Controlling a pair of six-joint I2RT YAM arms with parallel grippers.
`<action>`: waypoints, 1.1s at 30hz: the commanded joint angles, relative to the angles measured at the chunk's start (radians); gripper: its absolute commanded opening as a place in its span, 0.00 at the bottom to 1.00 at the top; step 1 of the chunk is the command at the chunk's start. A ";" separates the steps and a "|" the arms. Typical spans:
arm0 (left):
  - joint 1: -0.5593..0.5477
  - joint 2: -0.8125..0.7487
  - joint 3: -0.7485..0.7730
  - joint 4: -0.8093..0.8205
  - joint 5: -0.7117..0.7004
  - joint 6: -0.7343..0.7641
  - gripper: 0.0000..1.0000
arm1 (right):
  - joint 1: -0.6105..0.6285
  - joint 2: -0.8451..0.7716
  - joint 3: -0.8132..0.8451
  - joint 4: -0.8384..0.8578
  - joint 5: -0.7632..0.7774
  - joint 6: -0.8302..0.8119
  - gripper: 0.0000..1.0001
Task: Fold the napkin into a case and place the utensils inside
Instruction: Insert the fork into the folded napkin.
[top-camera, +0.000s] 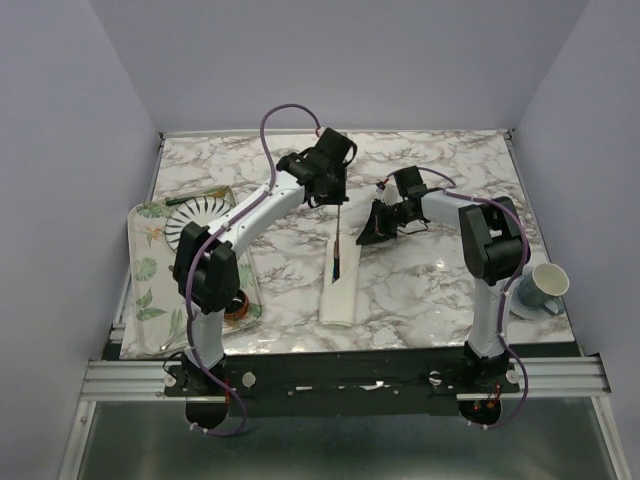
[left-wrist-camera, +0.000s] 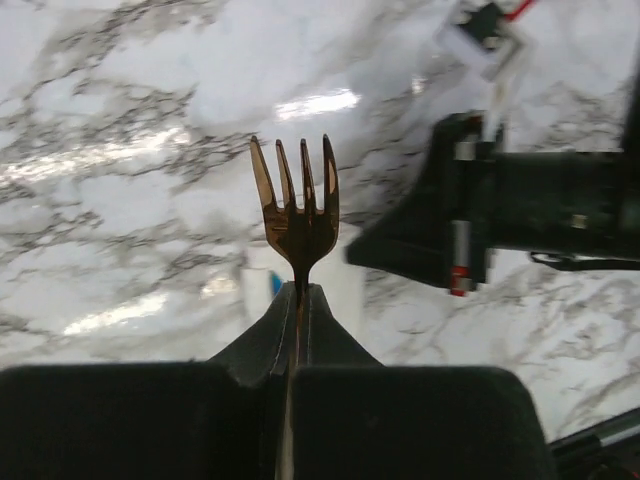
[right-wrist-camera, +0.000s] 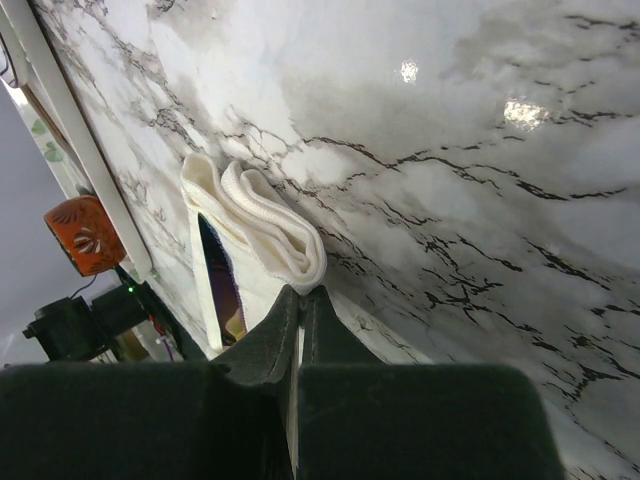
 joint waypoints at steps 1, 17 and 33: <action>-0.071 0.075 0.077 0.014 -0.042 -0.088 0.00 | 0.001 -0.028 -0.009 0.013 0.012 0.006 0.04; -0.120 0.188 0.086 0.024 -0.076 -0.102 0.00 | 0.001 -0.031 -0.009 0.011 0.015 0.007 0.01; -0.140 0.136 -0.049 -0.007 0.042 -0.157 0.00 | 0.001 -0.031 -0.014 0.013 0.041 0.009 0.01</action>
